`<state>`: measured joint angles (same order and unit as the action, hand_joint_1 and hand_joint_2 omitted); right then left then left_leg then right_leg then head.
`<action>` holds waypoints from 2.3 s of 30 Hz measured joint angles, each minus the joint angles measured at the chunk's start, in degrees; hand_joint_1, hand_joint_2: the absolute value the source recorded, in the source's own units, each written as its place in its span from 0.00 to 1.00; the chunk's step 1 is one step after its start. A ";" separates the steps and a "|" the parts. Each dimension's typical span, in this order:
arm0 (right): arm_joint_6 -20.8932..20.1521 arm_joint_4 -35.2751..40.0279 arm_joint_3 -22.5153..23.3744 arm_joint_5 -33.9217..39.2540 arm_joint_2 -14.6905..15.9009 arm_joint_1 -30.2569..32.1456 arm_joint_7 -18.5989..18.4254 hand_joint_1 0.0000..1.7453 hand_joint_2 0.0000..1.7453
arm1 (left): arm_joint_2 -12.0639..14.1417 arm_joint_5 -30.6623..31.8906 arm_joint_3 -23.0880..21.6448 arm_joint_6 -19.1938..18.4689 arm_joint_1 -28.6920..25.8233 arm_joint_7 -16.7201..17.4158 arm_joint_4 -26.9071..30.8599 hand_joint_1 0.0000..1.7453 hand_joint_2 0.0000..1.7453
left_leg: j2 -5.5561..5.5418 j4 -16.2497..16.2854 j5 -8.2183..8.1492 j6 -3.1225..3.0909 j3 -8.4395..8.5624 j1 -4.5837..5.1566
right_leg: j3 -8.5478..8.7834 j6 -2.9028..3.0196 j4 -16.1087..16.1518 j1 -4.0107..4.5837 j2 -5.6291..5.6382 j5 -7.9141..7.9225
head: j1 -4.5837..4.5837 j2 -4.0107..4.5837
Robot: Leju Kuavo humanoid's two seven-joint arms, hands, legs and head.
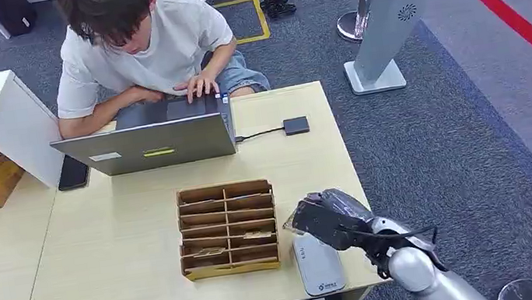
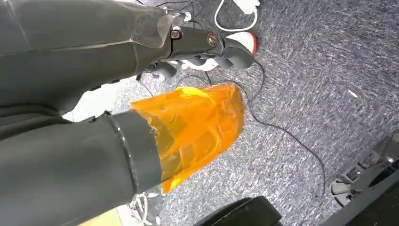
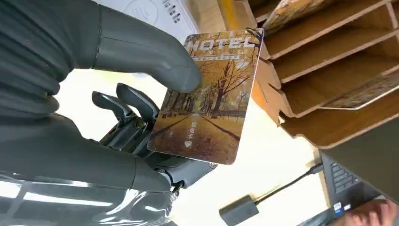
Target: Pass the card to the sensor for recognition and then transmit it.
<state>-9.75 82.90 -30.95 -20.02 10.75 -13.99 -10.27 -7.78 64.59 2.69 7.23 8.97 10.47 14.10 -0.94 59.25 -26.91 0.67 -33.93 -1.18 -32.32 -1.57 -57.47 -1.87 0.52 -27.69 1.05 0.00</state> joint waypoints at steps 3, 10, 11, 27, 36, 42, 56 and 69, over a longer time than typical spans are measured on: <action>-0.55 -0.20 -0.11 0.15 0.37 0.03 -0.29 1.00 1.00 | 0.04 0.02 0.02 0.00 0.00 0.00 0.00 0.00 0.00 | 0.00 0.00 0.00 0.00 0.00 0.00 | 0.00 0.00 0.00 0.00 0.00 0.00 | 0.00 0.00; -2.17 -1.01 -0.55 0.79 1.34 -0.15 -0.48 1.00 1.00 | 0.11 0.20 0.04 0.00 -0.01 -0.17 0.00 0.00 0.00 | 0.00 0.00 0.00 0.00 -0.01 0.00 | 0.00 0.00 0.00 0.00 0.00 0.00 | 0.00 0.00; -2.39 -1.16 -0.70 0.85 1.49 -0.23 -0.53 1.00 1.00 | 0.11 0.22 0.07 0.00 -0.01 -0.17 0.00 0.00 0.00 | 0.00 0.00 0.00 0.00 -0.01 0.00 | 0.00 0.00 0.00 0.00 0.00 0.00 | 0.00 0.00; -3.68 -3.50 -3.32 1.79 2.95 -1.50 -1.01 1.00 1.00 | 0.20 0.55 0.13 -0.04 -0.01 -0.50 0.00 0.00 0.00 | 0.00 0.00 0.00 0.00 -0.01 0.00 | 0.00 0.00 0.00 0.00 0.00 0.00 | 0.00 0.00; -5.42 -5.05 -5.35 2.25 4.09 -2.95 -1.14 1.00 1.00 | 0.24 0.83 0.13 -0.18 0.00 -0.50 0.00 0.00 0.00 | 0.00 0.00 0.00 0.00 0.00 0.00 | 0.00 0.00 0.00 0.00 0.00 0.00 | 0.00 0.00; -5.47 -5.73 -6.14 2.40 4.50 -3.38 -1.14 1.00 1.00 | 0.24 0.83 0.13 -0.17 0.01 -0.50 0.00 0.00 0.00 | 0.00 0.00 0.00 0.00 0.00 0.00 | 0.00 0.00 0.00 0.00 0.00 0.00 | 0.00 0.00; -5.82 -6.21 -6.80 2.64 4.85 -3.92 -1.44 1.00 1.00 | 0.26 0.96 0.13 -0.20 0.01 -0.52 0.00 0.00 0.00 | 0.00 0.00 0.00 0.00 0.00 0.00 | 0.00 0.00 0.00 0.00 0.00 0.00 | 0.00 0.00; -6.65 -6.51 -8.39 2.80 7.04 -4.96 -2.91 1.00 1.00 | 0.26 1.20 0.13 -0.20 0.01 -0.52 0.00 0.00 0.00 | 0.00 0.00 0.00 0.00 0.00 0.00 | 0.00 0.00 0.00 0.00 0.00 0.00 | 0.00 0.00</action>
<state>-16.39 76.39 -39.34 -17.22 17.79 -18.95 -13.18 -7.52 65.79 2.82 7.04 8.98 9.94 14.10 -0.94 59.25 -26.91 0.67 -33.93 -1.18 -32.32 -1.58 -57.47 -1.87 0.52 -27.69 1.05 0.00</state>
